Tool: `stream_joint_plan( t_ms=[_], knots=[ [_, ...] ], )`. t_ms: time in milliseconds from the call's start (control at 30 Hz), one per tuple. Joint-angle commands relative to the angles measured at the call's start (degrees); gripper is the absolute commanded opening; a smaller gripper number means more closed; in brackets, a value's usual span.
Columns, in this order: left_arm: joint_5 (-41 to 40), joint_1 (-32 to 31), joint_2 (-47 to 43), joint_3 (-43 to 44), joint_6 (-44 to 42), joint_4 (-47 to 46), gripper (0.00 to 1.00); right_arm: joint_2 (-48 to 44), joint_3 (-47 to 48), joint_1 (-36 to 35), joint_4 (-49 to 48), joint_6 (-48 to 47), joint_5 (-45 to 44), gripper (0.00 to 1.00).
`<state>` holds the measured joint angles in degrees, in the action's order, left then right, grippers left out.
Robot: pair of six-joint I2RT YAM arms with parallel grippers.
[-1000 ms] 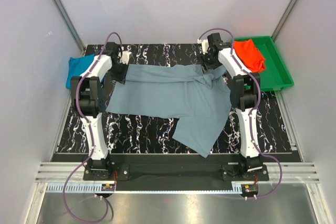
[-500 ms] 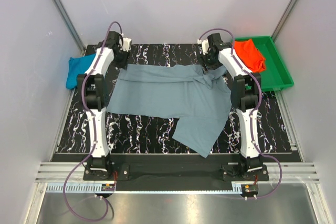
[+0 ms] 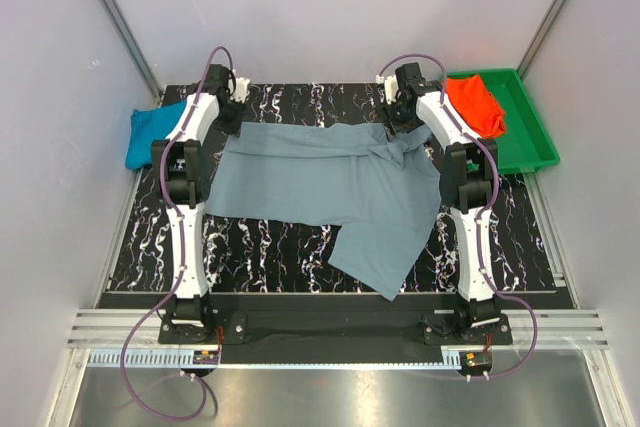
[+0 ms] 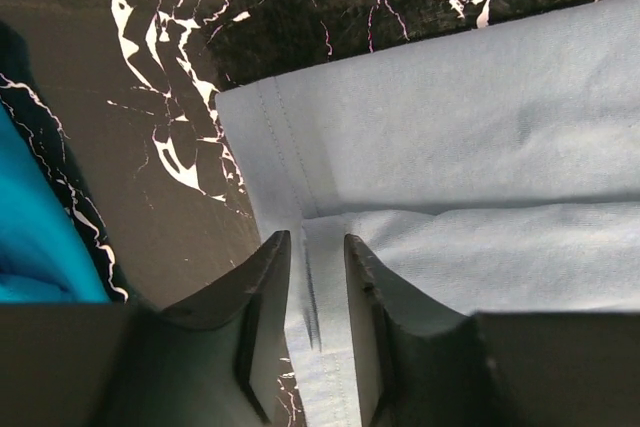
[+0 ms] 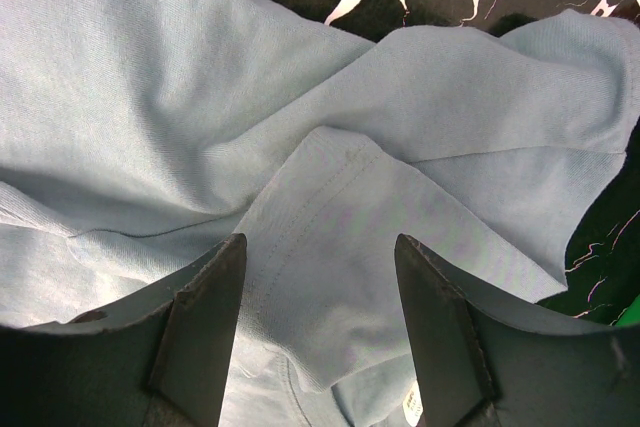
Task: Fold and stack the t-shirts
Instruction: Fold the tshirt
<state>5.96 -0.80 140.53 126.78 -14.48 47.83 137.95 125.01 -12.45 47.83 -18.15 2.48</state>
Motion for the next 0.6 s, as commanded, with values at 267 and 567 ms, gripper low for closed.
stream_joint_plan(
  t_ms=[267,567],
  knots=[
    [1.51,0.45,-2.28,-0.57,0.68,-0.81,0.27,-3.39,0.41,-0.65,-1.16,-0.39,-1.07,0.68],
    [2.83,0.53,-4.47,-3.12,-0.11,-1.16,0.00,0.56,4.36,-0.65,-0.99,0.40,-0.64,0.68]
  ],
)
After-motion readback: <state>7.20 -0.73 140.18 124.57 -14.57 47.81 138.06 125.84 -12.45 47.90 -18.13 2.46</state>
